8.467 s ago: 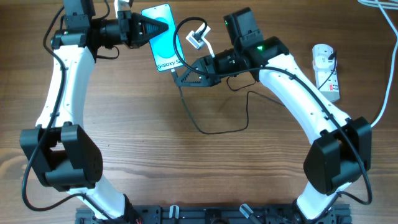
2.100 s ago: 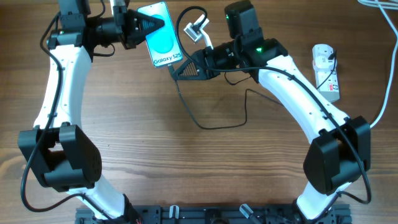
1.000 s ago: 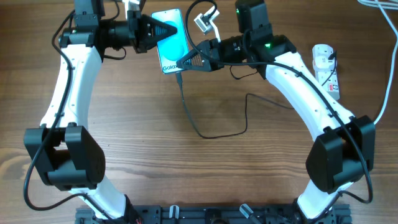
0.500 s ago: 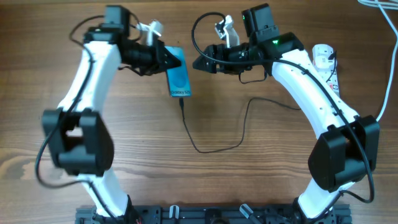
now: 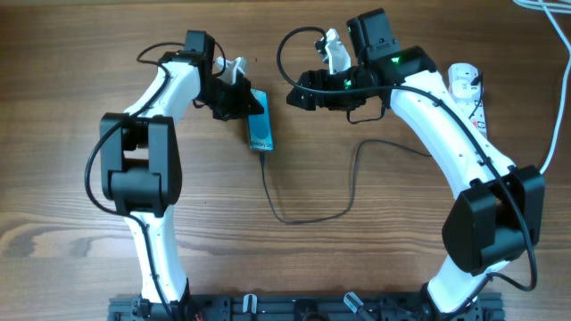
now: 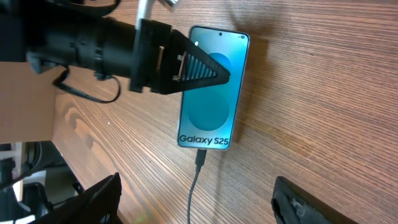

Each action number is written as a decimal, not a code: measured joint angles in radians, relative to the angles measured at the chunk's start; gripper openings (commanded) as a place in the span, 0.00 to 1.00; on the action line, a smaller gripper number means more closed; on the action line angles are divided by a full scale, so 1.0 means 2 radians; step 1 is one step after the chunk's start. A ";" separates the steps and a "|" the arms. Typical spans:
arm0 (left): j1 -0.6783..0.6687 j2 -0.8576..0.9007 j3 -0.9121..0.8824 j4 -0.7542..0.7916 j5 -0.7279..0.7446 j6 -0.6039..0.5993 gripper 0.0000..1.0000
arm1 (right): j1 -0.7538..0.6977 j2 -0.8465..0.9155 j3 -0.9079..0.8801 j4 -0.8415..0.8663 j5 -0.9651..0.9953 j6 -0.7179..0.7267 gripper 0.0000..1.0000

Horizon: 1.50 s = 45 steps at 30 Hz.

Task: Plug charger to phone and switch on socket
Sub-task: 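Lower the plugged-in phone flat onto the table with both grippers, then release the phone and move the right gripper to the white power strip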

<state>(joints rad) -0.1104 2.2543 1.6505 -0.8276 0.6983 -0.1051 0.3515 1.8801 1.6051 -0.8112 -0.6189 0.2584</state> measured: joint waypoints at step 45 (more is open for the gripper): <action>0.041 -0.270 0.002 -0.060 -0.234 -0.036 1.00 | -0.190 -0.119 0.001 -0.090 0.093 -0.035 0.04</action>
<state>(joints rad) -0.0288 1.7145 1.6543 -0.9474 0.2306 -0.1768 -0.0280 1.6428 1.6062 -0.9905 -0.4324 0.1883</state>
